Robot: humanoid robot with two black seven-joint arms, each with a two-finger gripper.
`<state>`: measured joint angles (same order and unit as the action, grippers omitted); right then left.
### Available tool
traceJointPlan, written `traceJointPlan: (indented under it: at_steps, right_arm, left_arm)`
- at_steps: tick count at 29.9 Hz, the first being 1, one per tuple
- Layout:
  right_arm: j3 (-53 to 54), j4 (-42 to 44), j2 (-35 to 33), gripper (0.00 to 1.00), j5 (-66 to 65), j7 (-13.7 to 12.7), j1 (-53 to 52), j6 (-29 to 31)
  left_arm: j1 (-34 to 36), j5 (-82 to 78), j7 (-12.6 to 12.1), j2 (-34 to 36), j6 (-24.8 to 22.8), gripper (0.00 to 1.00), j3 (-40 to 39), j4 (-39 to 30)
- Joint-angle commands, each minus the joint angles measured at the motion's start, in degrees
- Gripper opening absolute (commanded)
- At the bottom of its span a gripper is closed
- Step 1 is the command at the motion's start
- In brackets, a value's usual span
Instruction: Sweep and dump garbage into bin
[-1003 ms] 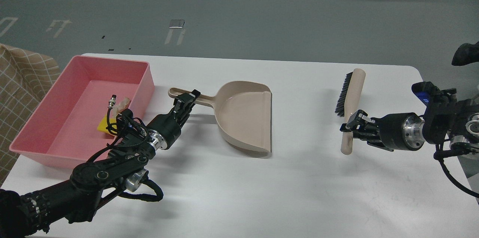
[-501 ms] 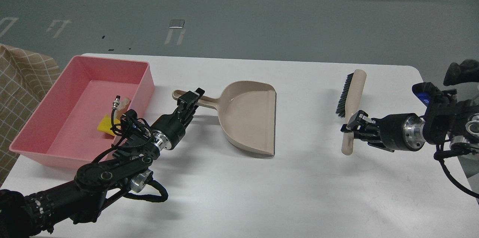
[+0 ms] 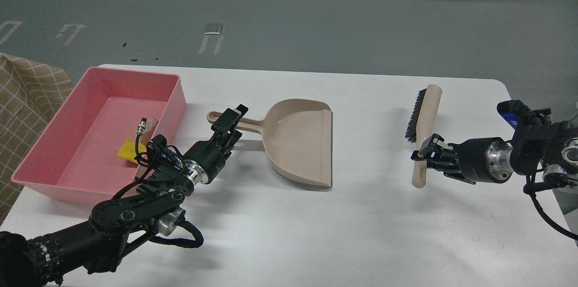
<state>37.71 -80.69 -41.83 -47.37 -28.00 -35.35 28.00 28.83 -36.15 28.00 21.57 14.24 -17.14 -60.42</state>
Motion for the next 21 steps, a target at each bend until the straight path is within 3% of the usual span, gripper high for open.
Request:
traceJointPlan:
  at_steps: [1,9,14,18,21]
  right_arm:
    - [-0.01,0.09,0.08,0.15,0.00,0.00,0.02,0.00]
    - [-0.09,0.09,0.08,0.48,0.00,0.00,0.11,0.00]
    - [-0.01,0.09,0.17,0.63,0.00,0.00,0.11,0.00]
    - [0.08,0.01,0.70,0.86,0.00,0.00,0.02,0.00]
    - [0.08,-0.08,0.70,0.89,0.00,0.00,0.02,0.00]
  left_arm:
    - [-0.71,0.03,0.00,0.58,0.08,0.98,-0.18,-2.33]
    - [-0.88,0.03,0.00,1.46,0.08,0.98,-0.27,-3.04]
    - [-0.97,0.03,0.00,1.54,0.17,0.98,0.00,-3.21]
    - [-1.49,0.03,0.00,2.07,0.26,0.98,0.08,-4.09]
    - [-1.76,0.03,0.00,2.60,0.35,0.98,0.00,-4.88]
